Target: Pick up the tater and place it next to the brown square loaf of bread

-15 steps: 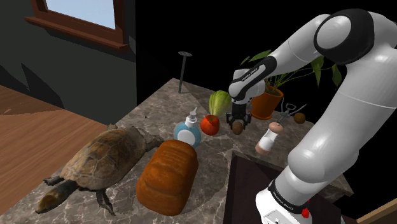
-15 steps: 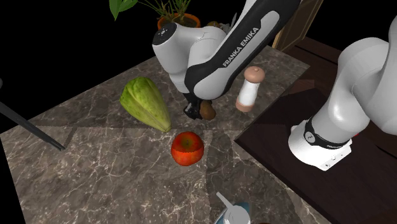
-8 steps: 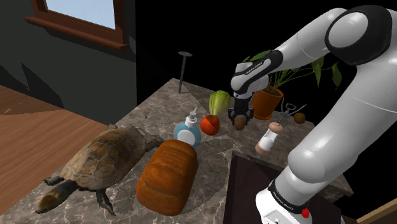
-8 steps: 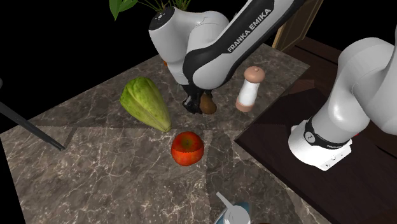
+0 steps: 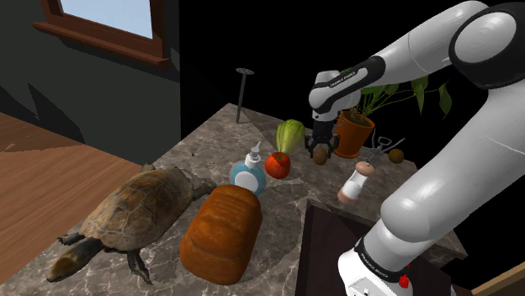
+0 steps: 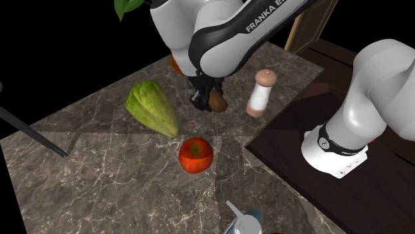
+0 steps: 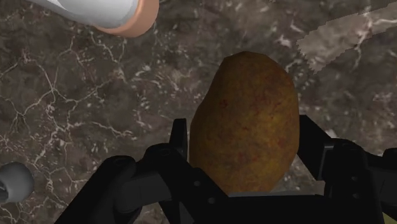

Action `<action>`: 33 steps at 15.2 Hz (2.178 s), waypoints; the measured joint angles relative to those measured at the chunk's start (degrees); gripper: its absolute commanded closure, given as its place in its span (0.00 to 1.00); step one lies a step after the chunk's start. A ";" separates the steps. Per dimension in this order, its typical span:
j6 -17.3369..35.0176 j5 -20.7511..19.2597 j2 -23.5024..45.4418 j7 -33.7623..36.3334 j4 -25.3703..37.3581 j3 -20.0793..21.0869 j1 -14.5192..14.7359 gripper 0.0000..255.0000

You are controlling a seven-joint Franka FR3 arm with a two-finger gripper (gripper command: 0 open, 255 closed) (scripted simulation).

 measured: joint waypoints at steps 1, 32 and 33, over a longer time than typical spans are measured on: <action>-0.82 -0.03 -0.50 -0.16 0.34 -0.03 -0.03 1.00; -24.09 0.95 -12.54 -0.78 11.43 1.93 1.11 1.00; -24.11 1.23 -13.63 0.04 10.23 2.44 1.46 1.00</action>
